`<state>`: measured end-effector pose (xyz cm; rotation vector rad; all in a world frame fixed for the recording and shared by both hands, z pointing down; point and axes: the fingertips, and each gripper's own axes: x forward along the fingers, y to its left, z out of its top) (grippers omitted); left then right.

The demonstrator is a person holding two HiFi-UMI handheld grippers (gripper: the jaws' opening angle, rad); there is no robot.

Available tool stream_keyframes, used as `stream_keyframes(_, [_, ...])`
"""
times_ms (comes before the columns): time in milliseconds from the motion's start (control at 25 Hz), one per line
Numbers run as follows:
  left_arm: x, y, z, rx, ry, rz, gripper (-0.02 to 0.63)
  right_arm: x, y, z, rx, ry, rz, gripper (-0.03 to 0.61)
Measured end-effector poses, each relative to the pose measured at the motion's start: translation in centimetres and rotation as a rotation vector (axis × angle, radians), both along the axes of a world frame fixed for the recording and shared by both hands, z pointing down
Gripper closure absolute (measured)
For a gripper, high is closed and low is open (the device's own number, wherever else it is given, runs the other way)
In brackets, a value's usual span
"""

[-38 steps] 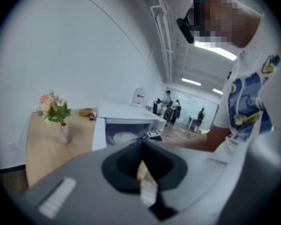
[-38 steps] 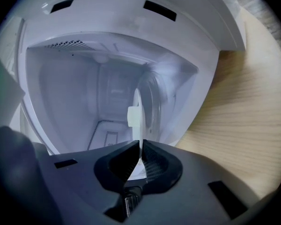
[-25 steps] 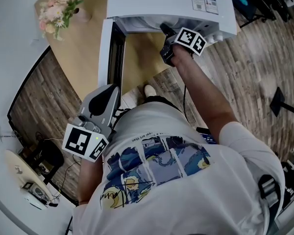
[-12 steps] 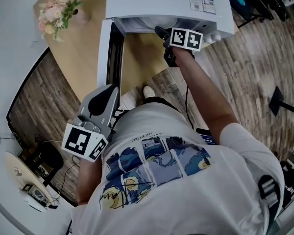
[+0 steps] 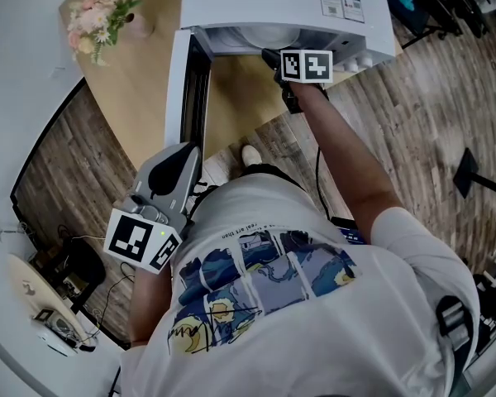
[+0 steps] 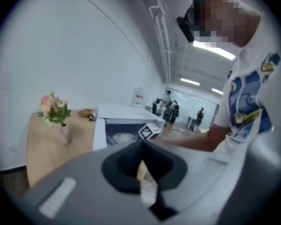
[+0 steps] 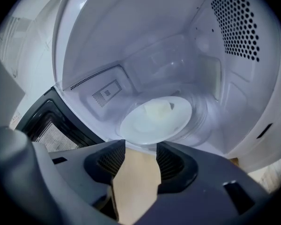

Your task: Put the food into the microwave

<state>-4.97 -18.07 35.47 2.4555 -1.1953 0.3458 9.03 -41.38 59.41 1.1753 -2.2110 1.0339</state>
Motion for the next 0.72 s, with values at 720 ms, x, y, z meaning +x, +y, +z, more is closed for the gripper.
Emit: stream_keyframes(720, [-0.5,1.9,-0.2,0.007,0.019,-0.015,0.606,0.8,1.8,1.0,-0.029,0.095,-0.035,0.373])
